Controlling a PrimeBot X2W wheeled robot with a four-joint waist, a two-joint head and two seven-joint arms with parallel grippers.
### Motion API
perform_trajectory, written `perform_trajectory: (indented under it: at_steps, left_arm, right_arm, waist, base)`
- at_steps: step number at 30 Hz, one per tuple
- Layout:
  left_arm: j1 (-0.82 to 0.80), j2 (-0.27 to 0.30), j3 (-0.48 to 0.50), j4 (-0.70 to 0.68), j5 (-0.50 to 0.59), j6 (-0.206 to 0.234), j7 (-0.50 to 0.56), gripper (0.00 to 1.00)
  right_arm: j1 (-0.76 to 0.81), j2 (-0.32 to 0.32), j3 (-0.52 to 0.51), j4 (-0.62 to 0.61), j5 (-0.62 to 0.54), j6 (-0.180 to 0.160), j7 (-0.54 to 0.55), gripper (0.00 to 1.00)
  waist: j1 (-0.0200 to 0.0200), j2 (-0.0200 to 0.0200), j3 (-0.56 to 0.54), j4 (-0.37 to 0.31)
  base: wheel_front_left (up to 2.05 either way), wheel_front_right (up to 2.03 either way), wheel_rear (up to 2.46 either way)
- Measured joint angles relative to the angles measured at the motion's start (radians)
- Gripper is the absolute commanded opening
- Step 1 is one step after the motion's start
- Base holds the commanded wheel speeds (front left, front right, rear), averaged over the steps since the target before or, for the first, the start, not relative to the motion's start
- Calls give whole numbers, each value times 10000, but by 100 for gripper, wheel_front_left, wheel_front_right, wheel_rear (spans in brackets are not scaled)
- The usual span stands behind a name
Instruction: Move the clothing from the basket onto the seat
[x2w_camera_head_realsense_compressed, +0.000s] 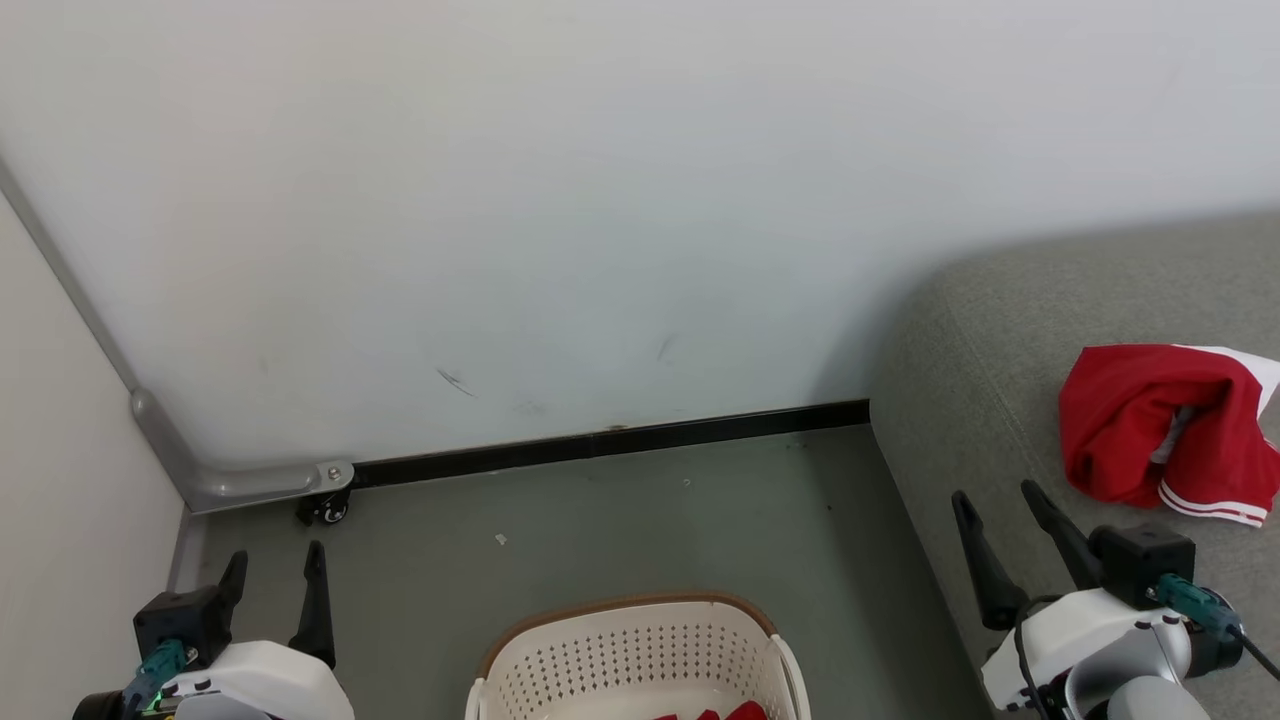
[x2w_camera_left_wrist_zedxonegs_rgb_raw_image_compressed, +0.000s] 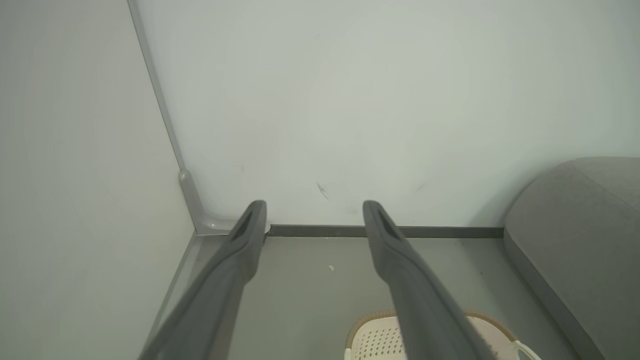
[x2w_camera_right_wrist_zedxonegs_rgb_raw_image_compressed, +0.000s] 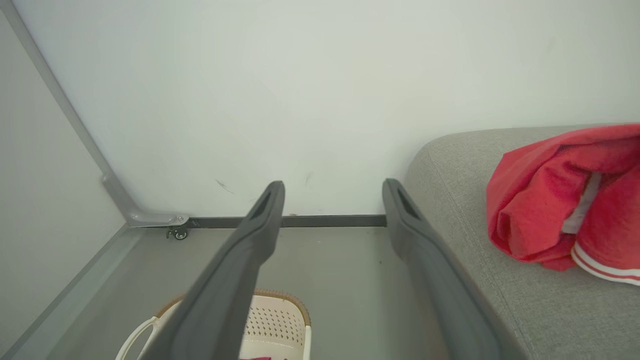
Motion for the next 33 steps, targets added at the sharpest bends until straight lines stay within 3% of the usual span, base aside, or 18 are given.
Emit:
perform_trajectory:
  at_steps: [33]
  left_arm:
    - [555, 46, 257, -886, 251, 100, -2, 100]
  right_arm:
    - [708, 142, -73, -1034, -25, 0, 382, 100]
  waist:
    - [0, 0, 69, 187]
  base:
    - [0, 0, 0]
